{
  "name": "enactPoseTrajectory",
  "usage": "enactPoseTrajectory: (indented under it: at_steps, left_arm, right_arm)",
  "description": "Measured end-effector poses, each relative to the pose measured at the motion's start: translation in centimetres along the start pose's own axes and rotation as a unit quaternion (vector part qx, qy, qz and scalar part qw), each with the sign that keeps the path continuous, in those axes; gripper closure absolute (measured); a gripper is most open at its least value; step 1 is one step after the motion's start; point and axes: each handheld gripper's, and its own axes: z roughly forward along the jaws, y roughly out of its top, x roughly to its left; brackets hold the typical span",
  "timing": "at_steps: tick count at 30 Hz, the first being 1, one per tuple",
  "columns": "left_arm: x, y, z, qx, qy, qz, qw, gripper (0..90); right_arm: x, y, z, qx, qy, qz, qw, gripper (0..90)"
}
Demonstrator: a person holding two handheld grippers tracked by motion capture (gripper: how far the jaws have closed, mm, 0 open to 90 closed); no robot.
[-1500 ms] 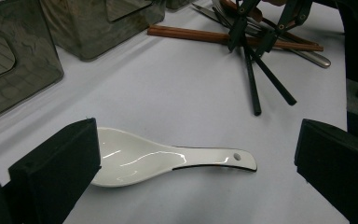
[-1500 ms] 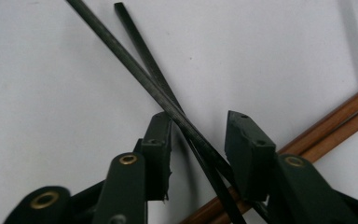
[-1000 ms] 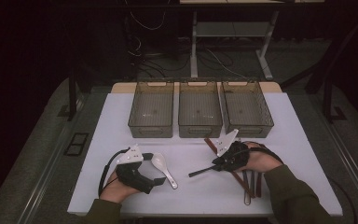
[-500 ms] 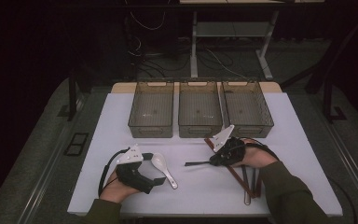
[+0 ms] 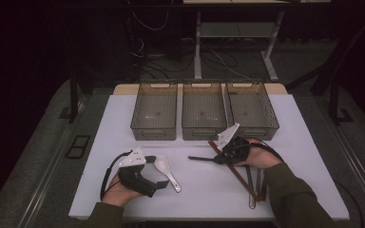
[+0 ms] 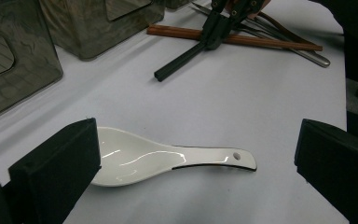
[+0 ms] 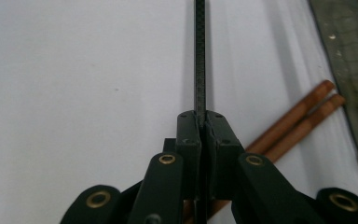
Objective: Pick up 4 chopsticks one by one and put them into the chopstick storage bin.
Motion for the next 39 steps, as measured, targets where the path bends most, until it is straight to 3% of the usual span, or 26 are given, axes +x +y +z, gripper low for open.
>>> enactPoseTrajectory:
  at_steps: [9, 12, 23, 28, 34, 39]
  left_arm:
    - [0.0, 0.0, 0.0, 0.0, -0.001, 0.0, 1.0, 0.0]
    - [0.0, 0.0, 0.0, 0.0, -0.001, 0.0, 1.0, 0.0]
    - [0.0, 0.0, 0.0, 0.0, -0.001, 0.001, 1.0, 0.0]
    - [0.0, 0.0, 0.0, 0.0, -0.001, 0.001, 1.0, 0.0]
    - [0.0, 0.0, 0.0, 0.0, -0.002, 0.001, 1.0, 0.0]
    - [0.0, -0.1, -0.1, 0.003, -0.002, 0.002, 1.0, 0.0]
  right_arm:
    - [-0.5, -0.2, -0.2, -0.001, -0.027, 0.037, 0.9989, 84.2]
    - [-0.5, -0.2, -0.2, -0.007, -0.027, 0.046, 0.9986, 79.1]
    - [-0.4, -0.3, -1.3, -0.041, -0.031, 0.055, 0.9972, 67.8]
    - [-0.3, -0.9, -2.6, -0.053, -0.043, 0.08, 0.9945, 64.2]
    - [-0.2, -2.5, -4.2, -0.064, -0.063, 0.122, 0.9885, 61.9]
    - [0.1, -3.9, -4.9, -0.07, -0.074, 0.131, 0.9862, 65.5]
